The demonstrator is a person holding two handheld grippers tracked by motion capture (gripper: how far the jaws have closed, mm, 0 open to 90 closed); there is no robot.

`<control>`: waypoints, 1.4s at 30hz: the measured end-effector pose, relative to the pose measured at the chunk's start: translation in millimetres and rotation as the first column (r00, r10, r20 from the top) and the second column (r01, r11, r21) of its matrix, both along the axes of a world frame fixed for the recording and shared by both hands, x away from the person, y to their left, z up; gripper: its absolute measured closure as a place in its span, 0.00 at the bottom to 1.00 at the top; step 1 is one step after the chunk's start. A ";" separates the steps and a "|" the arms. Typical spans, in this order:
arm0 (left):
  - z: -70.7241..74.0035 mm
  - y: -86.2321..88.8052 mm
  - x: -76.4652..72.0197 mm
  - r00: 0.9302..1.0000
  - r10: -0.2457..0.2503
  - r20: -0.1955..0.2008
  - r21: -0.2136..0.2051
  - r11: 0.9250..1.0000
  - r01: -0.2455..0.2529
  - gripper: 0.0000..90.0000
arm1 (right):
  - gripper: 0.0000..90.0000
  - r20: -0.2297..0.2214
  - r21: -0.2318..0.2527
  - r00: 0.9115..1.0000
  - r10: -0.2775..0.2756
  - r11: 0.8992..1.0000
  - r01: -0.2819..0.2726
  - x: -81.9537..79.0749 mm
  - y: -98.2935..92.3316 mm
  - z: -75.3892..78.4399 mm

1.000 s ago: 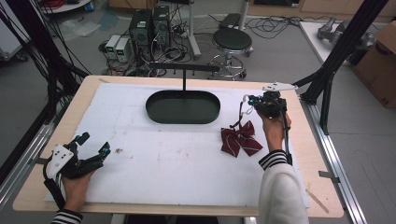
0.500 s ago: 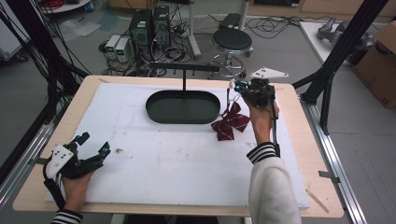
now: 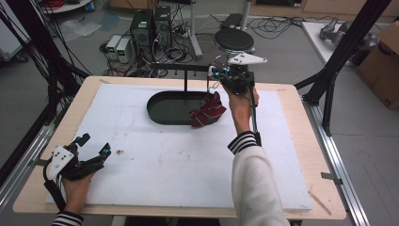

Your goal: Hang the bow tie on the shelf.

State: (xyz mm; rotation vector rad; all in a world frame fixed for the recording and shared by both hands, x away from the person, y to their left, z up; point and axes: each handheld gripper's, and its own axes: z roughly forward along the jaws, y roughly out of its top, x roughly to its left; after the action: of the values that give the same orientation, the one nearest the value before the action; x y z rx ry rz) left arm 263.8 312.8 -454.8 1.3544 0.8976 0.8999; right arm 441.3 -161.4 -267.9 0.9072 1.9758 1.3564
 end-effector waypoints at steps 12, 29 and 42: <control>-0.1 0.2 0.2 1.000 0.000 0.002 -0.006 1.000 0.000 0.17 | 0.97 0.022 -0.022 1.000 0.010 1.000 -0.009 24.6 39.8 5.4; -0.2 0.5 0.1 1.000 -0.002 0.003 -0.004 1.000 0.002 0.17 | 0.97 0.011 -0.068 1.000 -0.027 0.997 0.028 49.0 60.1 -2.1; -0.2 0.5 -0.1 1.000 -0.002 0.001 -0.003 1.000 0.002 0.17 | 0.97 -0.004 -0.114 0.999 -0.053 0.992 0.053 58.9 58.1 -12.9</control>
State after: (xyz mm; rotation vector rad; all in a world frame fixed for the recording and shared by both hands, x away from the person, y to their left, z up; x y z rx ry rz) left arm 263.7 313.2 -455.0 1.3523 0.8961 0.8976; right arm 500.2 -103.3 -280.8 0.9060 1.9979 1.2001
